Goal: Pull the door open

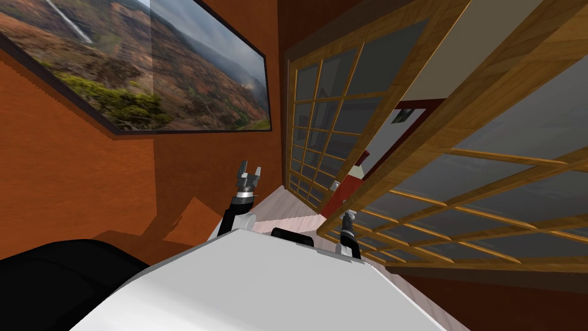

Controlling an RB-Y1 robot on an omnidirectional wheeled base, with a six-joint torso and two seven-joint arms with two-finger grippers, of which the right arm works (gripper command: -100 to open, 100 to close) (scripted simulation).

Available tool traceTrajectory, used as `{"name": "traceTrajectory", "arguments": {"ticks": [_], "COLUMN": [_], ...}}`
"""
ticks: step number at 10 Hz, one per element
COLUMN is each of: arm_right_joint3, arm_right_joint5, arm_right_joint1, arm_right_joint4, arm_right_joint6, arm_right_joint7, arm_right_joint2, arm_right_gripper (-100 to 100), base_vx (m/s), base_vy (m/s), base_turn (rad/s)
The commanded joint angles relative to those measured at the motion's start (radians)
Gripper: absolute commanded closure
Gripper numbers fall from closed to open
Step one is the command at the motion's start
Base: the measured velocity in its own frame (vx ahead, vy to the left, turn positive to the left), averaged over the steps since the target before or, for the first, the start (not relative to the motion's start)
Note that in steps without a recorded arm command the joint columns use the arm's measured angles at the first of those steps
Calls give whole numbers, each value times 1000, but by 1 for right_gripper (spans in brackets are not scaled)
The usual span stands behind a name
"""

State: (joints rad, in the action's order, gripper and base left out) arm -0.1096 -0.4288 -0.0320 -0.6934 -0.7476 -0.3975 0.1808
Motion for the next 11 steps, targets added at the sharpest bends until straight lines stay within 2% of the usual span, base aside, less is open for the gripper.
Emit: {"name": "traceTrajectory", "arguments": {"ticks": [1, 4, 5, 8, 9, 10, 11], "arm_right_joint3": [-9, -3, 4, 4, 10, 10, 16], "arm_right_joint5": [-10, -10, -11, -11, -12, -12, -12], "arm_right_joint1": [-9, -6, -3, -3, 0, 0, 3], "arm_right_joint4": [9, 11, 13, 13, 15, 15, 17], "arm_right_joint6": [7, 3, 0, 0, -4, -4, -7], "arm_right_joint7": [50, 109, 147, 150, 192, 192, 231], "arm_right_joint2": [23, 24, 26, 26, 28, 28, 30], "arm_right_gripper": [100, 100, 100, 100, 100, 100, 100], "base_vx": [-59, -48, -40, -15, -22, -23, -39], "base_vy": [-32, -21, -24, -1, -11, -8, -7], "base_turn": [71, 38, 34, 7, 36, 35, 45]}}
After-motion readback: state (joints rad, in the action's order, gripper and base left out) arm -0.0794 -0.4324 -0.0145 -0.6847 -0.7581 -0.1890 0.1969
